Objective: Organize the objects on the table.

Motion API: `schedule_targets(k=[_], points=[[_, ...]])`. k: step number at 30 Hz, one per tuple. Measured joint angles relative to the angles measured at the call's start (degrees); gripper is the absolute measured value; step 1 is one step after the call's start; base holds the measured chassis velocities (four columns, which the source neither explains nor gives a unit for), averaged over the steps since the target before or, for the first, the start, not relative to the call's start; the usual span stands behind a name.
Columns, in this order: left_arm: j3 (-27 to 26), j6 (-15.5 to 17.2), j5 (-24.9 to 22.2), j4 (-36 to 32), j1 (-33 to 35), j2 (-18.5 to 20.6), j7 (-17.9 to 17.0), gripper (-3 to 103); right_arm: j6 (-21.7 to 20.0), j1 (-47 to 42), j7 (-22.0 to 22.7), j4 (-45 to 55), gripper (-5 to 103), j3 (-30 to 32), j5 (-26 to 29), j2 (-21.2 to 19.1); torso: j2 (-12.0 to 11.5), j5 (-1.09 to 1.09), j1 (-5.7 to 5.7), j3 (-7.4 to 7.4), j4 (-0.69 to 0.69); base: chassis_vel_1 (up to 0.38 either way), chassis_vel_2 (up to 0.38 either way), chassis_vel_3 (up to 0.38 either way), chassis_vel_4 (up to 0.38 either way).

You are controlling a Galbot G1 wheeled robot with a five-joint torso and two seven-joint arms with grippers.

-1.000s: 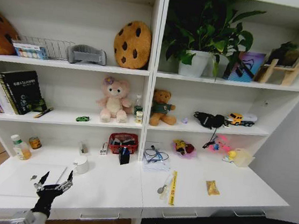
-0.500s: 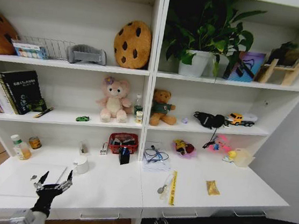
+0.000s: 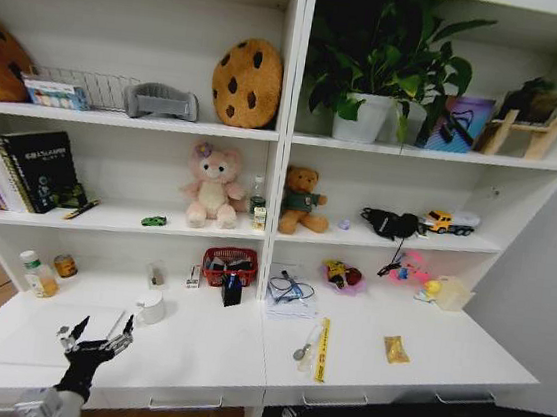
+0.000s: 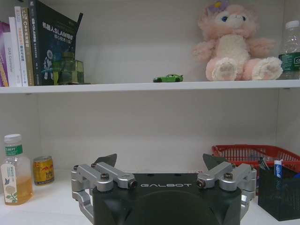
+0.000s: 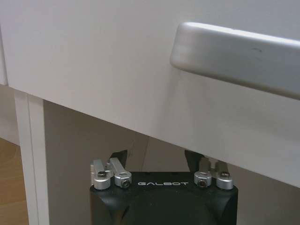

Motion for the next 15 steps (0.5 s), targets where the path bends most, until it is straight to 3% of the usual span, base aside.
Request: schedule_targets(k=[1, 3, 5, 6, 10, 15], points=[[0.00, 0.00, 0.00, 0.00, 0.00, 0.00, 0.00, 100, 0.00, 0.00, 0.00, 0.00, 66, 0.00, 0.00, 0.00, 0.00, 0.00, 0.00, 0.00, 0.00, 0.000, 0.000, 0.000, 0.000], [-0.22, 0.02, -0.02, -0.27, 0.15, 0.02, -0.02, 100, -0.14, -0.39, 0.09, 0.71, 83, 0.00, 0.00, -0.10, 0.00, 0.00, 0.00, 0.00, 0.00, 0.000, 0.000, 0.000, 0.000], [-0.30, 0.02, -0.05, -0.34, 0.20, 0.03, -0.02, 100, -0.22, -0.63, 0.09, 1.11, 83, -0.04, 0.00, -0.21, 0.00, 0.00, 0.00, 0.00, 0.00, 0.000, 0.000, 0.000, 0.000], [-0.48, 0.02, -0.10, -0.42, 0.30, 0.03, -0.02, 100, -0.43, -1.42, 0.08, 2.26, 93, -0.16, -0.18, -0.54, 0.00, 0.00, 0.00, 0.00, 0.00, 0.000, 0.000, 0.000, 0.000], [-0.49, 0.02, -0.08, -0.43, 0.34, -0.25, -0.02, 100, -0.19, -3.37, -0.40, 4.11, 99, -0.30, -1.82, -1.32, 0.00, 0.00, 0.00, 0.00, 0.00, 0.000, 0.000, 0.000, 0.000], [-0.27, 0.01, 0.02, -0.43, 0.19, -0.24, -0.02, 100, 0.81, -5.54, -1.10, 5.49, 100, -0.51, -3.36, -2.44, 0.00, 0.01, 0.00, 0.00, 0.00, 0.000, 0.000, 0.000, 0.000]])
